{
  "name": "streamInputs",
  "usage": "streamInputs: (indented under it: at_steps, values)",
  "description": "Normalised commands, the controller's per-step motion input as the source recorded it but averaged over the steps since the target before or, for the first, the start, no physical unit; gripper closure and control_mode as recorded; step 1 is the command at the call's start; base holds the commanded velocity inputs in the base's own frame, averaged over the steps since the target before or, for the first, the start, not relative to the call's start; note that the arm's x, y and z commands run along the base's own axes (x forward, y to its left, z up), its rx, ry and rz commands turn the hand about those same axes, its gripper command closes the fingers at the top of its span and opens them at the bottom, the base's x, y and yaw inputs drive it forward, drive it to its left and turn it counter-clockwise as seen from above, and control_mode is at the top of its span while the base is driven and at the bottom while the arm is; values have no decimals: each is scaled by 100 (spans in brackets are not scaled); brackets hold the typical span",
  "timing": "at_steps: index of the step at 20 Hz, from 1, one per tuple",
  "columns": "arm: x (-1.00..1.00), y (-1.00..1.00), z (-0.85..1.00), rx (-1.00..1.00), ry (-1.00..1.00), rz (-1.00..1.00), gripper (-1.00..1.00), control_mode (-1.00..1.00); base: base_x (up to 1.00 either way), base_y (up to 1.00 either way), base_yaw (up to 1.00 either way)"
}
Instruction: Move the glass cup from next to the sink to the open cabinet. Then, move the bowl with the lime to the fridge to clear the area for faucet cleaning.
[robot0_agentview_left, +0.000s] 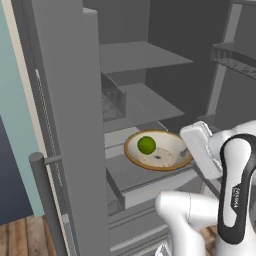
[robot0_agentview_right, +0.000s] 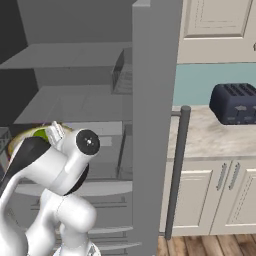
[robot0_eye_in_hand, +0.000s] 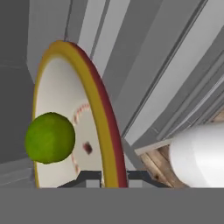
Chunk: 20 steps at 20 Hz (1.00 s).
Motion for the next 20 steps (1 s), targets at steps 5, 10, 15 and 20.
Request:
streamInputs:
  at_steps: [5,10,15,20]
  values:
    - [58,24,62,3,-20,-25,100,-100,0,0,0]
    - [74,43,35,3,-10,-21,100,-100,0,0,0]
    - [85,52,10,0,-2,-17,100,-100,0,0,0]
    - [99,33,6,0,0,-15,100,-100,0,0,0]
